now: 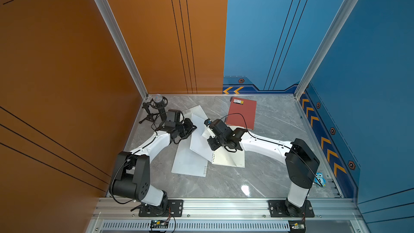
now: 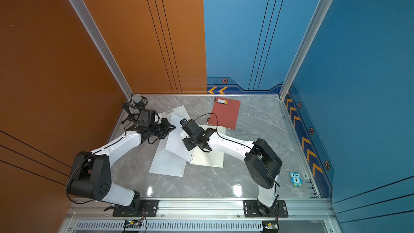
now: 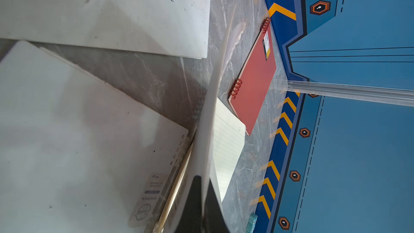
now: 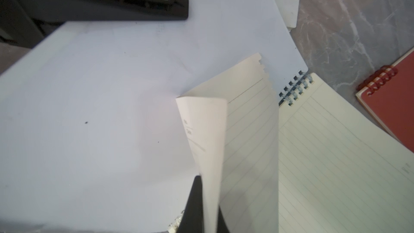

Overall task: Tear off pages from different notebooks
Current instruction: Tear off the paper from the notebook.

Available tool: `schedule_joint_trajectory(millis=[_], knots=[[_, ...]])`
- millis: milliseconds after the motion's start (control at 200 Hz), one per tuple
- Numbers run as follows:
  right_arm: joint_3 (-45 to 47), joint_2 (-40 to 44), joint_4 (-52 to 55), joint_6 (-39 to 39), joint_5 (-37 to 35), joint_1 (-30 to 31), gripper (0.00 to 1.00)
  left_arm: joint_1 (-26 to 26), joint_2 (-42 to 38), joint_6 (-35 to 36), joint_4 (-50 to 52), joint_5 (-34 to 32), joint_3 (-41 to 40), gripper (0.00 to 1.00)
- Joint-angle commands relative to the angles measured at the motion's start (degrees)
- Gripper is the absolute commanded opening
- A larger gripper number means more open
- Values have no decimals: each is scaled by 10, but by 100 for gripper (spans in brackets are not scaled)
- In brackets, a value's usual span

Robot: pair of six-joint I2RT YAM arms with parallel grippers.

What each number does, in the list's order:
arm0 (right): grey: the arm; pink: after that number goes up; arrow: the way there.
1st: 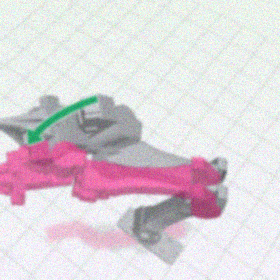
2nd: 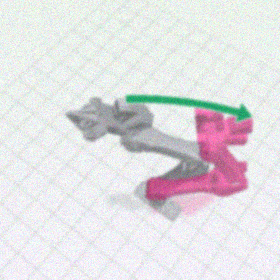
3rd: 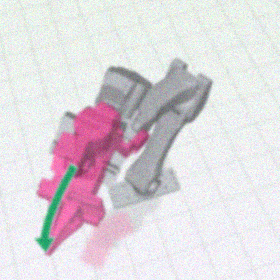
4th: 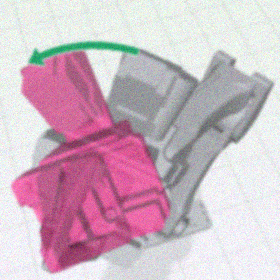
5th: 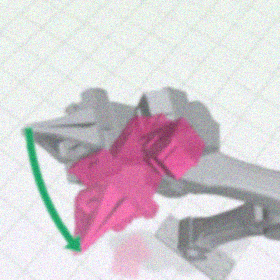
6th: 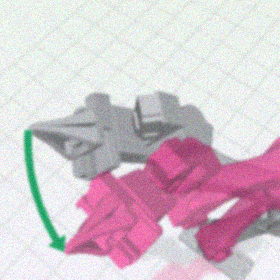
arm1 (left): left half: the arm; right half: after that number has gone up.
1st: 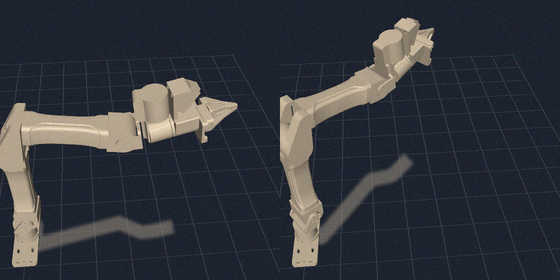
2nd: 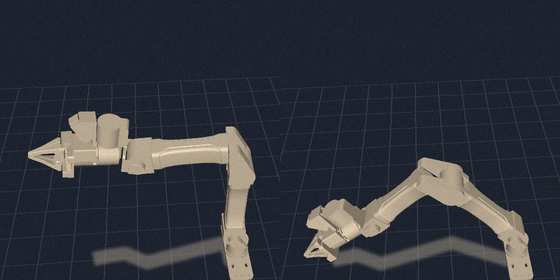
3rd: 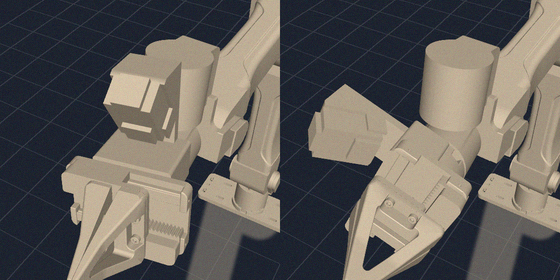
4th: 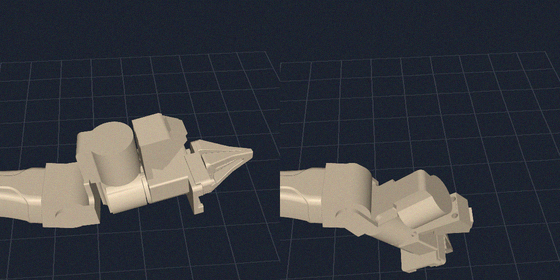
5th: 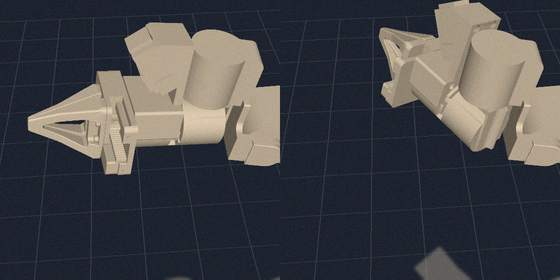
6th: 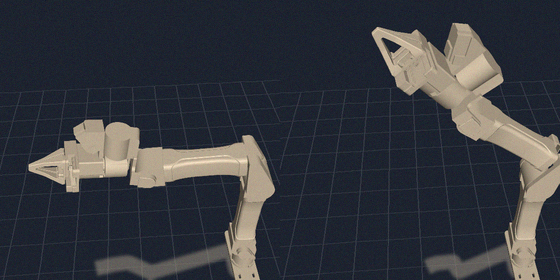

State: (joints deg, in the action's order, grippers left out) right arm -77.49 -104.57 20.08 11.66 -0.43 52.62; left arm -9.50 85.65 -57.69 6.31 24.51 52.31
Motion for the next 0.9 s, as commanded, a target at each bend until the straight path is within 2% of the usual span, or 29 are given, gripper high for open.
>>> schedule_joint_trajectory(millis=[0,310,460,896], knots=[[24,33,23,-38,10,10,0,4,-17,-21,2,-43,-11,0],[95,117,19,-61,79,31,0,6,-32,-38,2,-72,-23,0],[134,160,19,-67,89,31,0,7,-33,-44,2,-80,-24,0],[200,253,31,-71,245,38,0,12,-34,-52,2,-95,-16,0]])
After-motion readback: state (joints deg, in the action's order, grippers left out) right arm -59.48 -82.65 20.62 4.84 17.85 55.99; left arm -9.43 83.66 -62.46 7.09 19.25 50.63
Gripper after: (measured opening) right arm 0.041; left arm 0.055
